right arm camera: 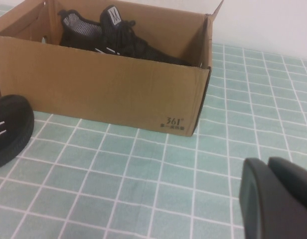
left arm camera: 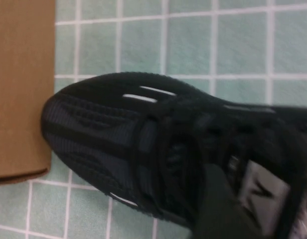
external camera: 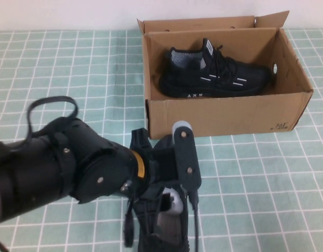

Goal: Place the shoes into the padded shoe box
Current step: Pick up the shoe from the table, then place the shoe in the shoe box

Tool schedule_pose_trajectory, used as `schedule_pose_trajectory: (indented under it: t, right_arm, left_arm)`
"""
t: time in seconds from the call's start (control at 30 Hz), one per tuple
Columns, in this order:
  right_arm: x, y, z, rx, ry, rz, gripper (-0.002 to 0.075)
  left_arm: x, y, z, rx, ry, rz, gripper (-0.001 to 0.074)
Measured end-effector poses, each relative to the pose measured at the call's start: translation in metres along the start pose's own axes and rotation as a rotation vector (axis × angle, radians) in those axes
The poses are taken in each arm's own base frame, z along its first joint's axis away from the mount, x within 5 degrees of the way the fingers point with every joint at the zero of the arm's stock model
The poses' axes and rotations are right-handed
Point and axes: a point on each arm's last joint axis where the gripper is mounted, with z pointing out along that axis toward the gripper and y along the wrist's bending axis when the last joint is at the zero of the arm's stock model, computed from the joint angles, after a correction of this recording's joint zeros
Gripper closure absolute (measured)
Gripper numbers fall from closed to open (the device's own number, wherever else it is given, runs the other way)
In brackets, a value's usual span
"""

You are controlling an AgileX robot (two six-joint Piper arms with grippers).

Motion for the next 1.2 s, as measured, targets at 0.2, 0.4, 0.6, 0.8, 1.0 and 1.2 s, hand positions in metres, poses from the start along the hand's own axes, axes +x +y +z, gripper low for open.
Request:
schedule_pose_trajectory:
  t: [0.2, 0.4, 0.6, 0.8, 1.0, 1.2]
  right_arm:
    - [0.0, 0.0, 0.0, 0.0, 0.0, 0.0, 0.0732]
    - [0.0, 0.0, 0.0, 0.0, 0.0, 0.0, 0.0732]
    - [0.0, 0.0, 0.0, 0.0, 0.0, 0.0, 0.0732]
    - [0.0, 0.0, 0.0, 0.0, 0.0, 0.0, 0.0732]
    - [0.0, 0.0, 0.0, 0.0, 0.0, 0.0, 0.0732]
    - [0.0, 0.0, 0.0, 0.0, 0.0, 0.0, 0.0732]
  left_arm:
    - [-0.009, 0.009, 0.001, -0.018, 0.001, -0.105, 0.0678]
    - [-0.037, 0.025, -0.024, 0.033, -0.031, -0.219, 0.0722]
    - [-0.08, 0.052, -0.073, 0.021, -0.205, -0.482, 0.0724]
    - [-0.107, 0.077, -0.107, -0.052, -0.47, -0.723, 0.0724]
    - [-0.118, 0.103, -0.102, -0.1, -0.722, -0.958, 0.0724]
    - [-0.115, 0.129, -0.063, -0.133, -0.825, -1.103, 0.0724]
